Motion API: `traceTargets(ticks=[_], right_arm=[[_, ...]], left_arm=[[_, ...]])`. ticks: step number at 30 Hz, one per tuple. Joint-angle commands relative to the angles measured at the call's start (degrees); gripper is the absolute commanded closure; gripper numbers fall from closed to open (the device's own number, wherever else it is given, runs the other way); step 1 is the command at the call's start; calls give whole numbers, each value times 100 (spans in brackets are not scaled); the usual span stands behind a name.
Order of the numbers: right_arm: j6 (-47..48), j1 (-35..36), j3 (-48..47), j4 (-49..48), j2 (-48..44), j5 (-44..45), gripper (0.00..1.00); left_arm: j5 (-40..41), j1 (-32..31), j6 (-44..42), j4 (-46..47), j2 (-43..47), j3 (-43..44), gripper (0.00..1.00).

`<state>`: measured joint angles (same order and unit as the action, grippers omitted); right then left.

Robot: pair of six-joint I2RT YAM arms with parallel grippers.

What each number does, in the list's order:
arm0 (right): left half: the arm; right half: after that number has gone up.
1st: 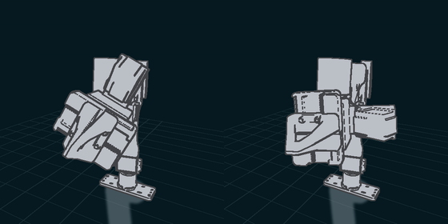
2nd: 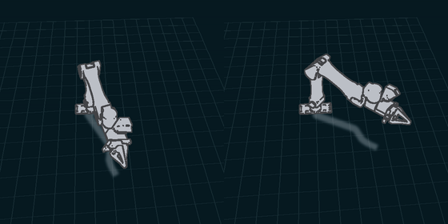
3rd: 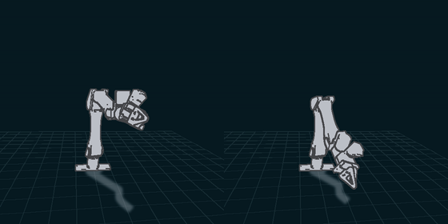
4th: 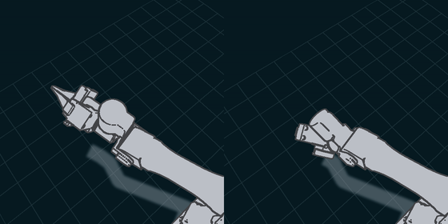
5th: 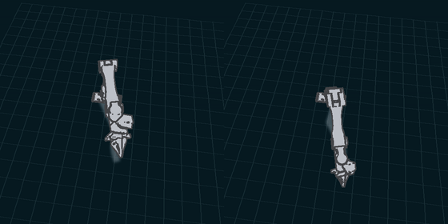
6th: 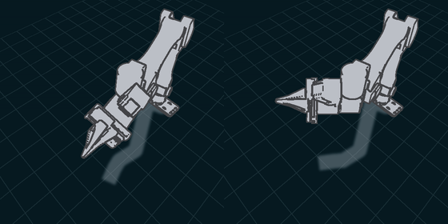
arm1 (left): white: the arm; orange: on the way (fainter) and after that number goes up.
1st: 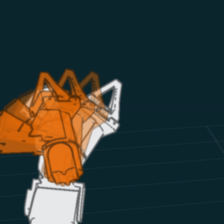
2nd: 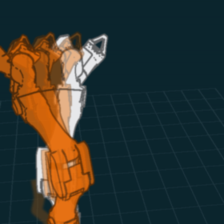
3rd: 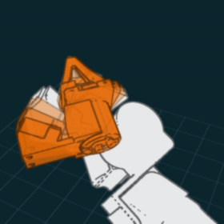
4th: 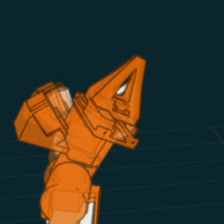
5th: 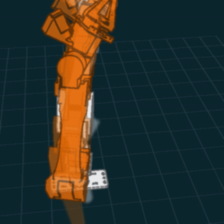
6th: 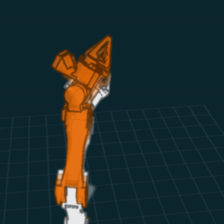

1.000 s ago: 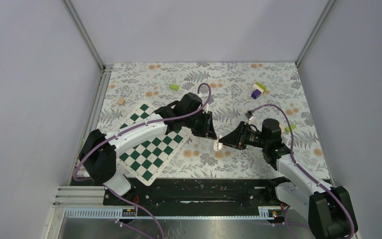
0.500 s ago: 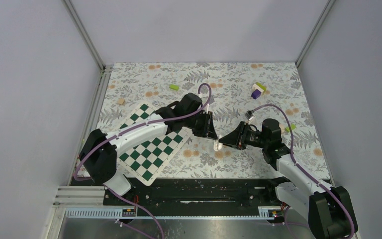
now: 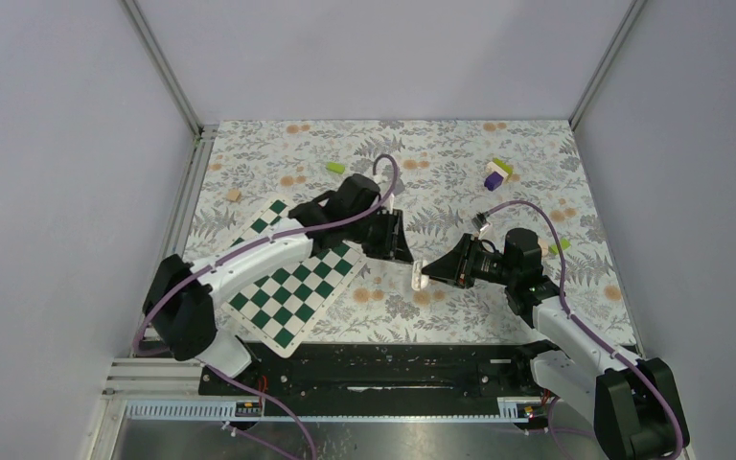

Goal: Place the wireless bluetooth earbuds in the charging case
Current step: Pick up the right earbud from the center of the board.

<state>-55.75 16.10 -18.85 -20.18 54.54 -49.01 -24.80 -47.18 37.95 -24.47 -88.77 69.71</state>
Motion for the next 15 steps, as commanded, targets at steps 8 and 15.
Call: traceTargets(ticks=[8,15], right_arm=[[37,56,-9,-363,43,-25,100],[74,51,87,-274,-127,-1,100]], left_arm=[[1326,1402,-698,-899,308,595,26],[2697,2184,-756,-1477,-515,781,20]])
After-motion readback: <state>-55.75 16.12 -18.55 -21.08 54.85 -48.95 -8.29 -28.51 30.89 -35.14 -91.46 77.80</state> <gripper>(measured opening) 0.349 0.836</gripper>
